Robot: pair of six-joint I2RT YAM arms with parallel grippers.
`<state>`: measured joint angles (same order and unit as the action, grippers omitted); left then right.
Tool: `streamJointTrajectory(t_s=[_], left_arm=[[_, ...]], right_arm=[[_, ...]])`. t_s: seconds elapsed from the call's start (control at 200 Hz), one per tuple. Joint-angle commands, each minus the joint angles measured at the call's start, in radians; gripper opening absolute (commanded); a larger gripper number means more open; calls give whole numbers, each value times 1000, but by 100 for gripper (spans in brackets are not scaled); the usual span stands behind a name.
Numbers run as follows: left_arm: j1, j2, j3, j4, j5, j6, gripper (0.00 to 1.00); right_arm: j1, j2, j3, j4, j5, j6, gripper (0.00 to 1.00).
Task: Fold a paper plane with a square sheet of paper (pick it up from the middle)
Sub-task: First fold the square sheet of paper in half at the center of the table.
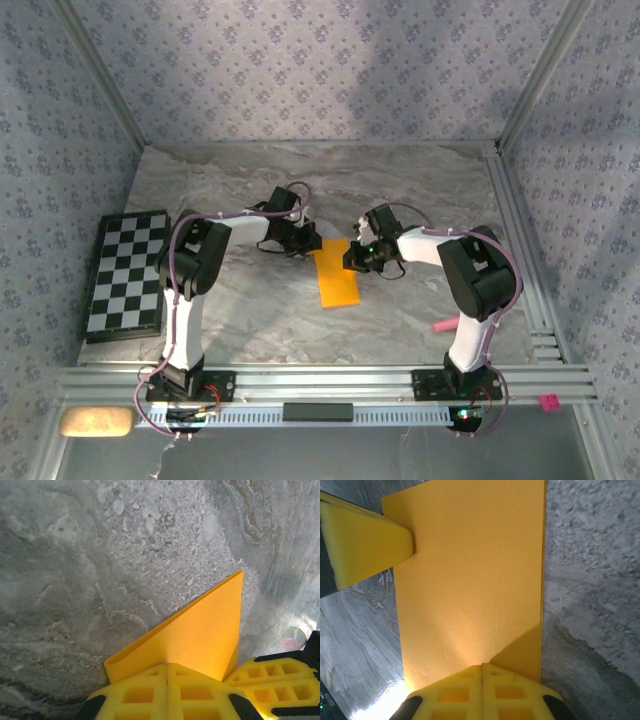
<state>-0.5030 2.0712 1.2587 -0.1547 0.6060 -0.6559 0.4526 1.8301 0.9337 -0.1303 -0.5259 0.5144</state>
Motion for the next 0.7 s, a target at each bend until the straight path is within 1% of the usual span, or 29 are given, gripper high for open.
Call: streamJointTrajectory(t_s=[0.0, 0.195, 0.515, 0.615, 0.695], left_arm=[[46, 41, 9, 10, -117, -34, 0], [69, 44, 20, 8, -121, -63, 0], [92, 60, 85, -70, -200, -90, 0], [93, 58, 108, -92, -203, -88, 0], [93, 40, 115, -92, -174, -87, 0]], right_arm=[[-9, 69, -73, -182, 138, -17, 0], [-13, 64, -79, -180, 135, -21, 0], [-14, 61, -86, -176, 129, -22, 0], [-17, 61, -88, -172, 124, -21, 0], [-16, 57, -85, -174, 124, -21, 0]])
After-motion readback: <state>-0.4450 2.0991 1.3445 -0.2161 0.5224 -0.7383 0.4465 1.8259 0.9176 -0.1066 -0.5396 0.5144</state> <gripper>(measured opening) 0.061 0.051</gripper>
